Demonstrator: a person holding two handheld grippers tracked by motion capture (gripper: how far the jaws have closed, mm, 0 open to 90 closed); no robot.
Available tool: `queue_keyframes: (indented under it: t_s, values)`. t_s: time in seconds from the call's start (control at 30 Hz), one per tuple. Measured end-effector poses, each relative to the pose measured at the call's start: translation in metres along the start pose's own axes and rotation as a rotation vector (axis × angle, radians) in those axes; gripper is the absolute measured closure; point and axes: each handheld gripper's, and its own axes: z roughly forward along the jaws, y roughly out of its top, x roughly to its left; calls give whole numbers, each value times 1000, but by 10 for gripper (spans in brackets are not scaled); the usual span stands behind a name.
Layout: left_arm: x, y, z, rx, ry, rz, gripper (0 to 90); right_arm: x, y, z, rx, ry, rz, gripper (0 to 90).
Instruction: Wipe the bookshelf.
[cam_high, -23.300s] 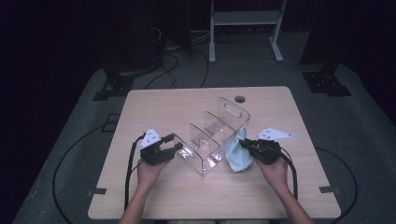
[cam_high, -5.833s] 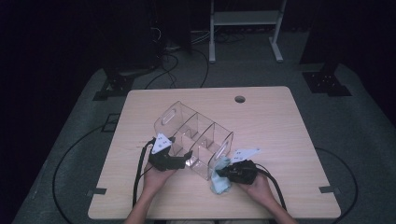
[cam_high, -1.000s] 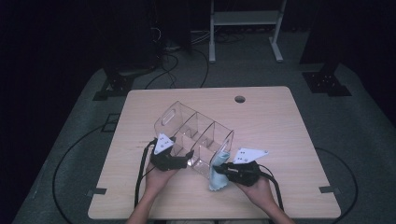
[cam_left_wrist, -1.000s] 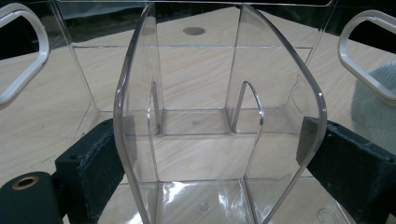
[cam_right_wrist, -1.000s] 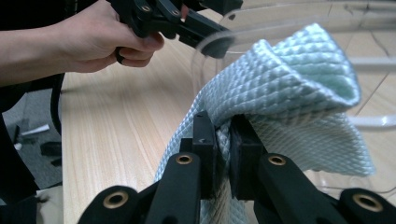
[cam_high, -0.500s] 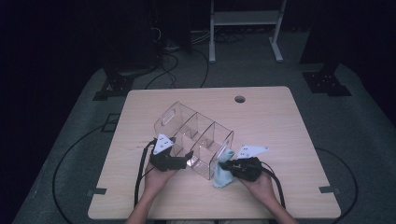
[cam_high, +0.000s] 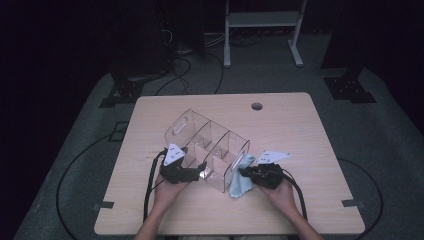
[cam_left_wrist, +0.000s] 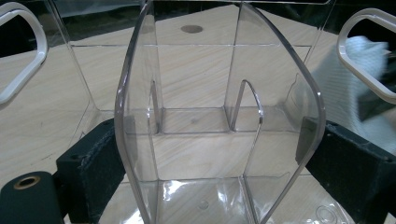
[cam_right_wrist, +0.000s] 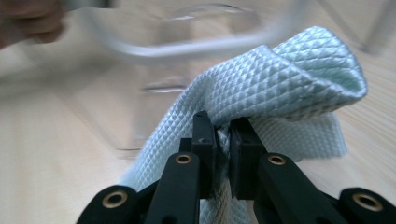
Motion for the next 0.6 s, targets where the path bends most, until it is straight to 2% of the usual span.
queue_keyframes:
  t_s: [0.07, 0.1, 0.17, 0.23, 0.27, 0.33, 0.37, 0.43, 0.47, 0.5, 0.6]
  values:
    - [0, 0, 0, -2, 1, 1, 84, -7, -5, 6, 29, -17, 13, 825]
    - [0, 0, 0, -3, 1, 3, 83, -11, -12, 14, 64, -11, 30, 824]
    - [-1, 0, 1, -4, 2, 2, 83, -12, -15, 18, 83, -8, 36, 824]
    - [0, 0, 0, -3, 1, -2, 83, -11, -12, 15, 80, -9, 38, 824]
    - [0, -1, 0, -4, 1, -1, 83, -11, -9, 13, 68, -21, 20, 824]
    - [-1, -1, 0, -7, 1, -1, 83, -12, -3, 3, 16, -36, 30, 825]
    - [-1, -1, 0, -7, 2, 1, 83, -17, -1, 2, 1, -48, 39, 825]
    - [-1, -1, 0, -8, 3, 0, 83, -19, -2, 3, 7, -48, 49, 825]
    - [-1, -1, 0, -8, 3, 0, 83, -22, -9, 11, 49, -51, 52, 825]
    - [-1, -1, 0, -7, 3, 0, 83, -23, -11, 14, 64, -49, 59, 825]
    - [-1, -1, 0, -10, 2, 0, 82, -24, -11, 14, 66, -46, 64, 825]
